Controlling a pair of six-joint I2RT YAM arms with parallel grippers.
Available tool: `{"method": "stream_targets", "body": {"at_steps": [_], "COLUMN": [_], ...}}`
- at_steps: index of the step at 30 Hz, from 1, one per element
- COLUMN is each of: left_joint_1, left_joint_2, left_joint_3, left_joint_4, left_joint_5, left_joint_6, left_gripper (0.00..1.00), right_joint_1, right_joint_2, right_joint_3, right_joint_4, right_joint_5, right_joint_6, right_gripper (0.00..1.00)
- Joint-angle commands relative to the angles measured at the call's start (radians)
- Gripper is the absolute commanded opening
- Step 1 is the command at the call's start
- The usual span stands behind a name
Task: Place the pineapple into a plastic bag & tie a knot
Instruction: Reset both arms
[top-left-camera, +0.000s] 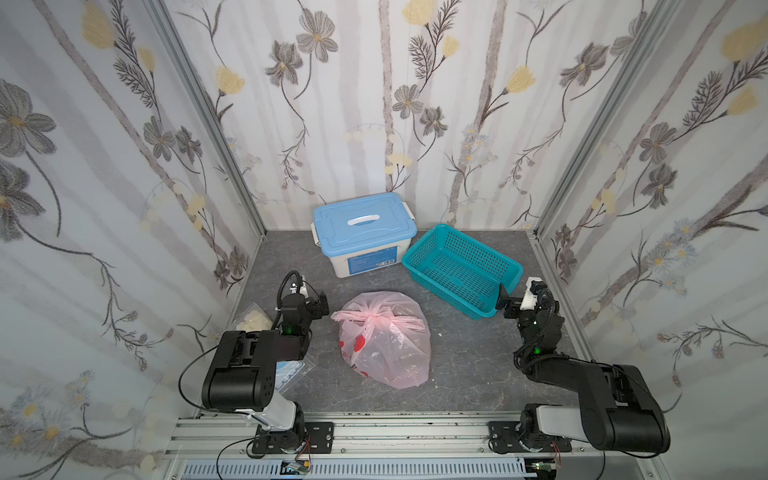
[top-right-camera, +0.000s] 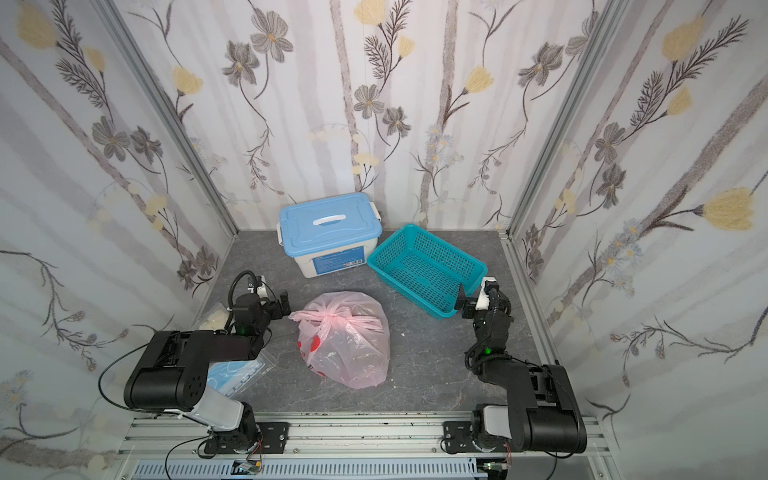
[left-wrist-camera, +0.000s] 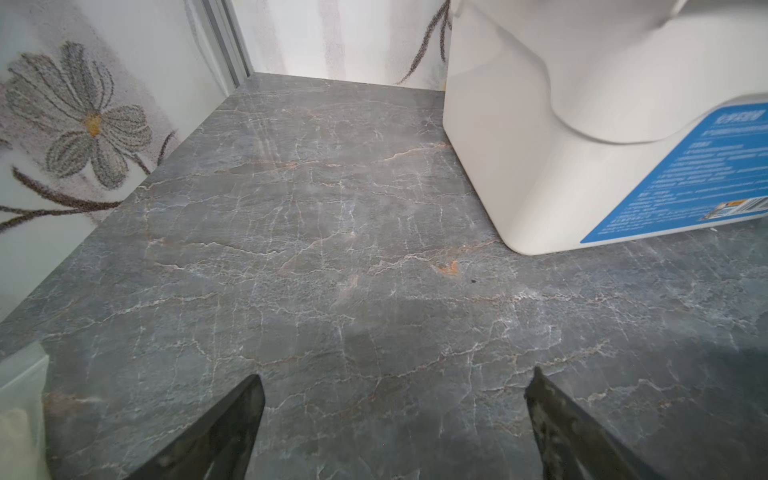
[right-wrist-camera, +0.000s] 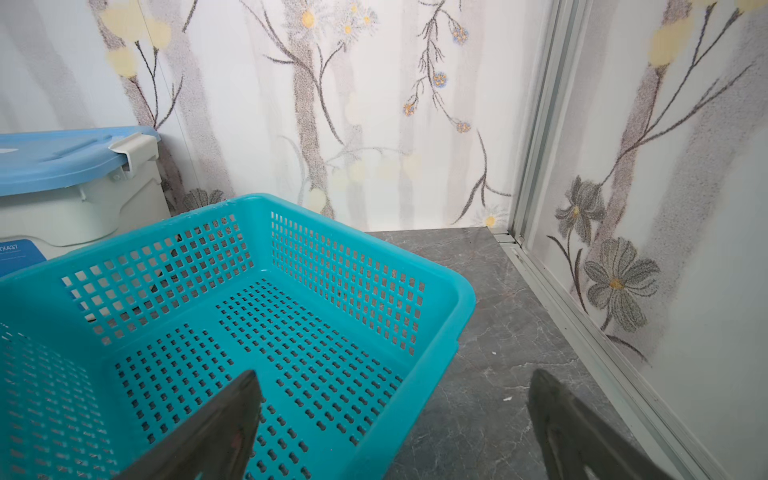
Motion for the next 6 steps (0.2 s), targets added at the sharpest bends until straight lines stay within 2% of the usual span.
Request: {"method": "stream_targets", "body": {"at_steps": [1, 6], "left_joint_1": [0.005, 0.004], "left_joint_2": [0.004, 0.003], "left_joint_3": [0.013, 0.002], "left_joint_4": [0.021, 0.04], "left_joint_5": [0.015, 0.011], "left_joint_6": [-0.008, -0.005], "left_gripper": [1.0, 1.0], "right_joint_1": [0.0, 0.004], "right_joint_2": [0.001, -0.006], "right_joint_3": [0.008, -0.002], "right_joint_4": [0.052, 0.063], "right_joint_5": [-0.015, -0.012], "right_joint_6": [-0.019, -0.026], "right_gripper": [1.0, 1.0]}}
